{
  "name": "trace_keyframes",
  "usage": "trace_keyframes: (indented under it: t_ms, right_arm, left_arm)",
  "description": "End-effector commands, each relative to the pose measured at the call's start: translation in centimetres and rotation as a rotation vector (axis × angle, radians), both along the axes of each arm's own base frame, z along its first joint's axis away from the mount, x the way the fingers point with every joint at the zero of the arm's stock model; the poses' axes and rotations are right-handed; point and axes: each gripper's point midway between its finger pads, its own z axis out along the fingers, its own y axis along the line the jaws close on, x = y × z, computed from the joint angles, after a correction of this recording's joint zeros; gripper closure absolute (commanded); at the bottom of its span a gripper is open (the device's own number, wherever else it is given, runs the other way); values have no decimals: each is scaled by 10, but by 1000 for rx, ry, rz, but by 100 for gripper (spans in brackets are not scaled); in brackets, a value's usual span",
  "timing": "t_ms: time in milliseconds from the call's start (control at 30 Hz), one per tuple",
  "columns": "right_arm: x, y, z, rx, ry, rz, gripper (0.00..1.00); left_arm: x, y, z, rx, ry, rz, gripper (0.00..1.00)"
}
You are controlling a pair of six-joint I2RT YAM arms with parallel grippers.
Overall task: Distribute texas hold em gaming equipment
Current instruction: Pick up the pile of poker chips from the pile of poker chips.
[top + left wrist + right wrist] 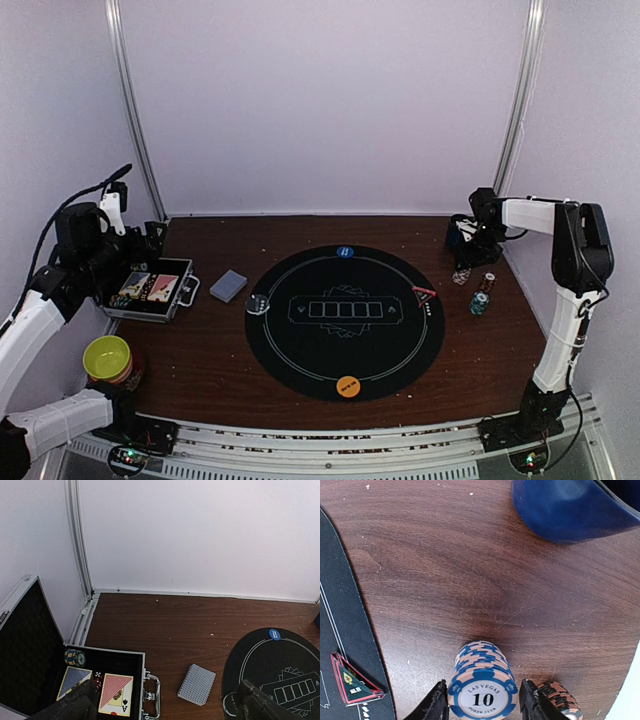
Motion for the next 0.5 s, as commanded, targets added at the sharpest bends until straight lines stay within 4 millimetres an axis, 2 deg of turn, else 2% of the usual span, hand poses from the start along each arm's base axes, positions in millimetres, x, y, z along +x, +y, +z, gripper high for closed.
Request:
trace_keyframes:
  t_ms: [0, 467]
  right_arm:
    - [-4, 4, -3, 0, 15, 18, 53]
    - [-4, 5, -1, -3, 7, 16, 63]
  left_arm:
    - [0, 5, 15, 2, -41, 19, 2]
    - [0, 6, 16, 1, -42, 23, 2]
